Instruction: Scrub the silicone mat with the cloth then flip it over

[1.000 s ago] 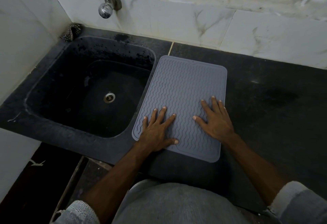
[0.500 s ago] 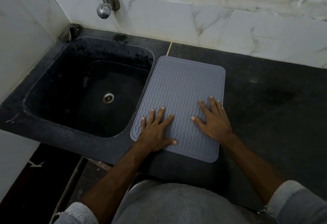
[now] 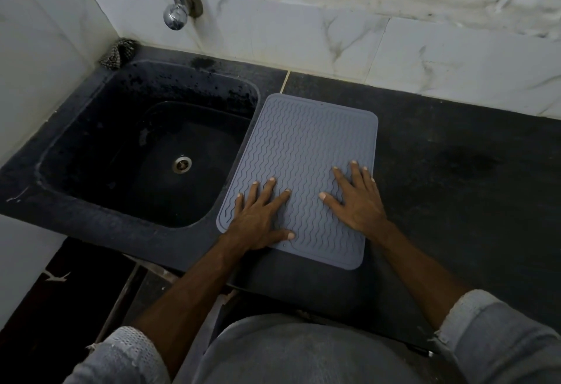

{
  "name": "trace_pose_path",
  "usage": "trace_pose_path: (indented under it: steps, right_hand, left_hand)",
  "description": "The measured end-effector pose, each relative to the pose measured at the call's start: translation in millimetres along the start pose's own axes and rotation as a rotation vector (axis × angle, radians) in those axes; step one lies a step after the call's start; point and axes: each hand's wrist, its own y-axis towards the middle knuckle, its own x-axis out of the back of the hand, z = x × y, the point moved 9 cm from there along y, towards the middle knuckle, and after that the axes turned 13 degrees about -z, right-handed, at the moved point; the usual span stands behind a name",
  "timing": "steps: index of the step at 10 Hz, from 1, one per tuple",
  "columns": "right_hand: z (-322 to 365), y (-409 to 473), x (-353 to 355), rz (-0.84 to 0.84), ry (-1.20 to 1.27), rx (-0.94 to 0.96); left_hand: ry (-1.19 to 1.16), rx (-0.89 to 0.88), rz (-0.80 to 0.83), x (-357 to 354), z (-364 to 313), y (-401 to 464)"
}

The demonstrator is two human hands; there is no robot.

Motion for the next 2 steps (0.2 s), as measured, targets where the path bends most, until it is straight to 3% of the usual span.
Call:
trace_pose_path:
  steps: [2]
  right_hand:
    - [-13.1,5.6,23.0,-0.052,0.061,-0.106]
  left_hand:
    - [-0.06,0.019,-0.107,16.0,-5.9,9.0]
